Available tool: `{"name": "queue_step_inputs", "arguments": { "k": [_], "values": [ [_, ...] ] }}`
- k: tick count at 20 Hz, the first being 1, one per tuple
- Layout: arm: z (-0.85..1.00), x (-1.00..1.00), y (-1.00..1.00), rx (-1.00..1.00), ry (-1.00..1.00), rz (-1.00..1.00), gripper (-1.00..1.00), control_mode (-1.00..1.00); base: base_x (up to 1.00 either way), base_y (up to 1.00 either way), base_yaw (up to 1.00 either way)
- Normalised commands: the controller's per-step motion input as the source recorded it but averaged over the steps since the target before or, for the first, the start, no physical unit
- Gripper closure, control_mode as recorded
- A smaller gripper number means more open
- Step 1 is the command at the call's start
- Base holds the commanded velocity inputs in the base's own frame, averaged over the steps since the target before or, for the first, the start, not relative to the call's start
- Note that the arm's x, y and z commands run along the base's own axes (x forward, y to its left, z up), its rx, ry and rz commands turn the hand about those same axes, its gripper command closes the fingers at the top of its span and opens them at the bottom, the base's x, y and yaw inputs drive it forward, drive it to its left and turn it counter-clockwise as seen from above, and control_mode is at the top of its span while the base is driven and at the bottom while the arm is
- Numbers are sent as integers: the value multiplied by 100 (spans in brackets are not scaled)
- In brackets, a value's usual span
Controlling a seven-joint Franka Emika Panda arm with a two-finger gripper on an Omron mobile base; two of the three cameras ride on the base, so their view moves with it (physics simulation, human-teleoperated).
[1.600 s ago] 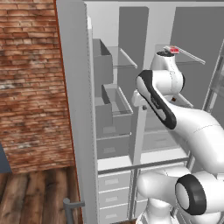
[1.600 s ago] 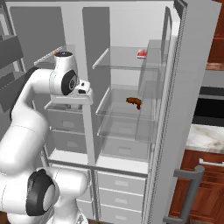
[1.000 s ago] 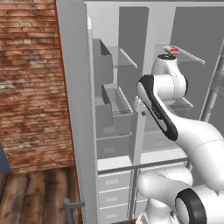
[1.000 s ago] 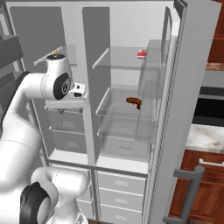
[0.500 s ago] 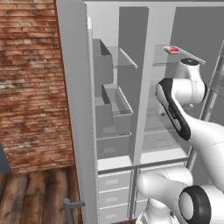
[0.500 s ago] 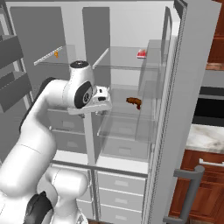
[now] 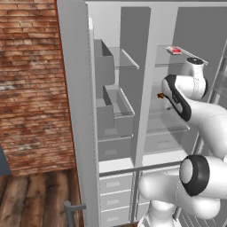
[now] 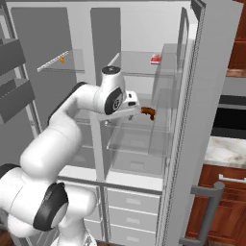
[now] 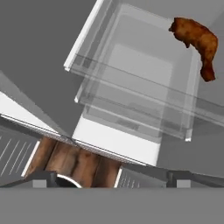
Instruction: There's a chicken drumstick in the fridge that needs to be moved to the freezer for freezing. Pick up the chicken drumstick from the fridge, place it on any shelf in the freezer, and close the fridge and freezer doors when done.
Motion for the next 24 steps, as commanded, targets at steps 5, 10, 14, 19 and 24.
{"name": "queue_step_inputs", "arguments": {
  "k": [5, 10, 14, 19, 24],
  "values": [
    [-12, 67, -29, 0, 0, 0, -100, -100, 0, 0, 0],
    [-37, 44, -18, 0, -9, 0, -100, -100, 0, 0, 0],
    [-31, 47, -23, 0, -11, 0, -100, -100, 0, 0, 0],
    [-14, 41, -33, 0, -2, 0, -100, -100, 0, 0, 0],
    [-1, 43, -27, 0, 0, 0, -100, -100, 0, 0, 0]
  ]
}}
